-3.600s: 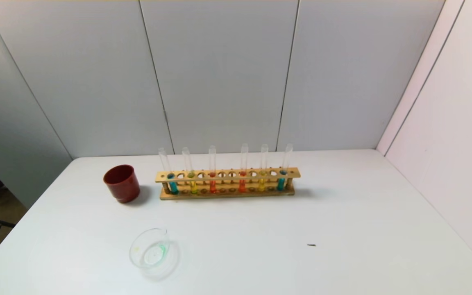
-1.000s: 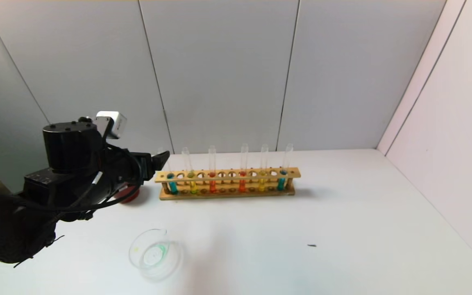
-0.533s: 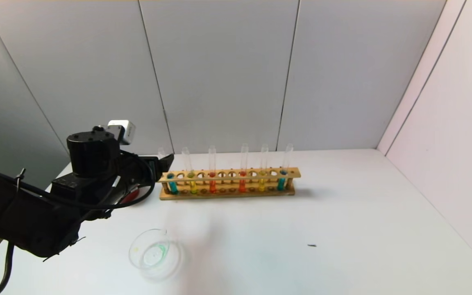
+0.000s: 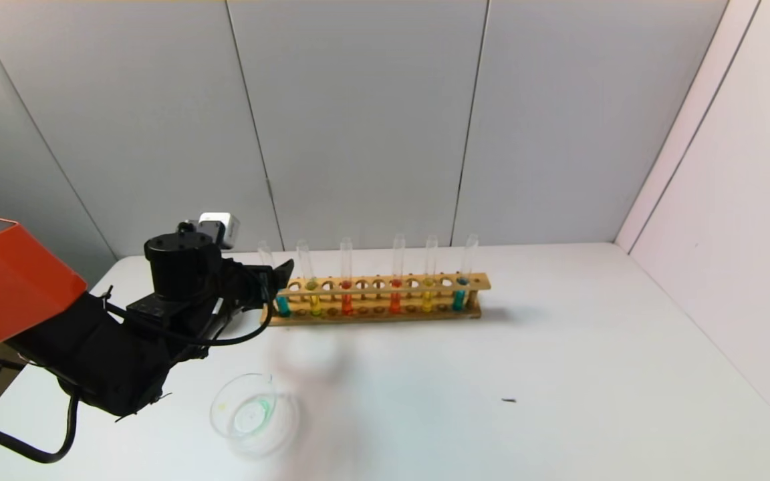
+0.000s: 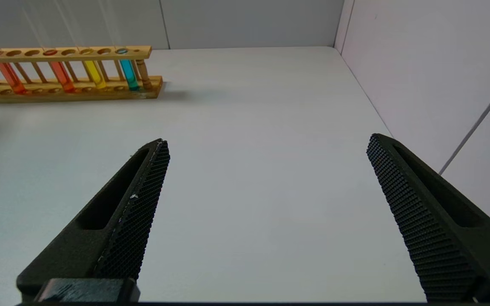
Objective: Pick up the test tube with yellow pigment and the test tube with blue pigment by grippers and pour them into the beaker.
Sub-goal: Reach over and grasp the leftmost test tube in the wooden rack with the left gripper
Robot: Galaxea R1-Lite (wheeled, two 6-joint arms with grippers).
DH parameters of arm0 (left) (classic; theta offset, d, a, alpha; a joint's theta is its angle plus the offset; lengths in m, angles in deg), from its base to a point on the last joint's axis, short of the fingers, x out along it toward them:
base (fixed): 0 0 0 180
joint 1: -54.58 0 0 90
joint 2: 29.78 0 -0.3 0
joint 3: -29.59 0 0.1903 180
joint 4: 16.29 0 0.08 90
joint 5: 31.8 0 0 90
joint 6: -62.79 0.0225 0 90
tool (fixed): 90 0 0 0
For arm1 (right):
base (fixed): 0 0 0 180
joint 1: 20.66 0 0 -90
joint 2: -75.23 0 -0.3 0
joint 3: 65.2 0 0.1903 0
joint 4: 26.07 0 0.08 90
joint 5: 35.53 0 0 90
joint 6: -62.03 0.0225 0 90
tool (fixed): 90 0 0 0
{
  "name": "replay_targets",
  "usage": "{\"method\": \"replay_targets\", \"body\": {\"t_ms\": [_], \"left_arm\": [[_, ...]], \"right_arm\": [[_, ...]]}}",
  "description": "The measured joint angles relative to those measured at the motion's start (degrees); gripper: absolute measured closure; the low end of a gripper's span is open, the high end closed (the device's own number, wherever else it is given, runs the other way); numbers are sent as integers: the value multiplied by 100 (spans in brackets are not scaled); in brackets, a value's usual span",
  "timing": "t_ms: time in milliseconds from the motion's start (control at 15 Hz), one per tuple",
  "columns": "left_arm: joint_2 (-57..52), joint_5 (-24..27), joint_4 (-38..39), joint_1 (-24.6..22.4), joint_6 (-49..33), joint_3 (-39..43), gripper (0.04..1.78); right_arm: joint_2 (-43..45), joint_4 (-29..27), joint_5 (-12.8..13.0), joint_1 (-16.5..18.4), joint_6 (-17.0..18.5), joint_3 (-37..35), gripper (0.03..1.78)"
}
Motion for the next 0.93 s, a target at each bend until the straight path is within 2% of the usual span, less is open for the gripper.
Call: {"method": "replay_targets", "body": {"t_ms": [667,800,933], "left_arm": [[516,-4,603,-63,27,-28,9],[577,-4,695,-61,113,-48,21],[621,0,723,-59,226,-140,43]], "right_arm": [[0,0,0,0,0,0,11],[0,0,0,0,0,0,11],[0,0,2,0,0,0,11]]}}
